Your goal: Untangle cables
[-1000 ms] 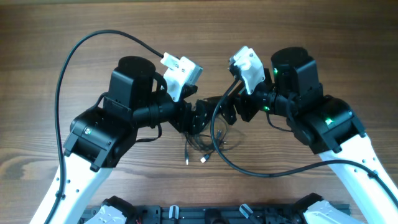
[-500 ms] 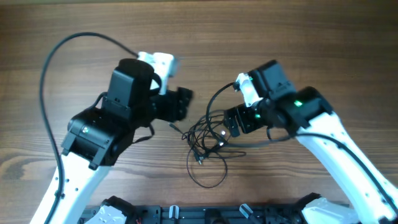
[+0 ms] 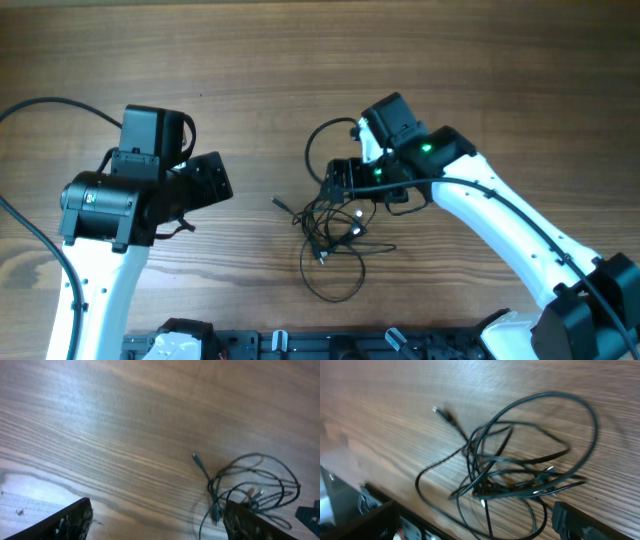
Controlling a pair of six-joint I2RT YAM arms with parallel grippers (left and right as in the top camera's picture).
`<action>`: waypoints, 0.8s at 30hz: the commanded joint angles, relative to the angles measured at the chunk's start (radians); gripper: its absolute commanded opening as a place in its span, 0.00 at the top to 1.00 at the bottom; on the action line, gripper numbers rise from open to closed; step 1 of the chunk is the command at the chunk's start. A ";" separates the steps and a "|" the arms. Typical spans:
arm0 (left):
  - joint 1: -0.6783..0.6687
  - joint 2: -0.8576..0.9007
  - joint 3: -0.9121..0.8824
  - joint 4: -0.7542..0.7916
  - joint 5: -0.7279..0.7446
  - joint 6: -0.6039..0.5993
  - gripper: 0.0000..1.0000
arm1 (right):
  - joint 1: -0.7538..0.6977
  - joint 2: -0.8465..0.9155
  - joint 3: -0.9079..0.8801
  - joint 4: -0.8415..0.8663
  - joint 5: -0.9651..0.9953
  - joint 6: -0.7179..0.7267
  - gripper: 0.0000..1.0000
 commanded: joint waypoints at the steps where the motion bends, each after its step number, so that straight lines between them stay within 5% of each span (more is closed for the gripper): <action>1: 0.005 0.005 0.000 -0.027 0.030 0.029 0.12 | 0.030 0.013 0.003 -0.062 -0.023 -0.152 0.00; 10: 0.005 0.005 -0.001 -0.032 0.029 0.044 0.11 | 0.052 0.013 0.003 -0.212 -0.072 -0.007 0.00; 17: 0.005 0.005 -0.001 -0.032 0.029 0.044 0.10 | 0.158 0.013 -0.005 -0.197 -0.094 -0.579 0.00; 24: 0.005 0.005 -0.001 -0.032 0.030 0.044 0.10 | 0.201 0.024 -0.092 -0.060 0.002 -0.730 0.06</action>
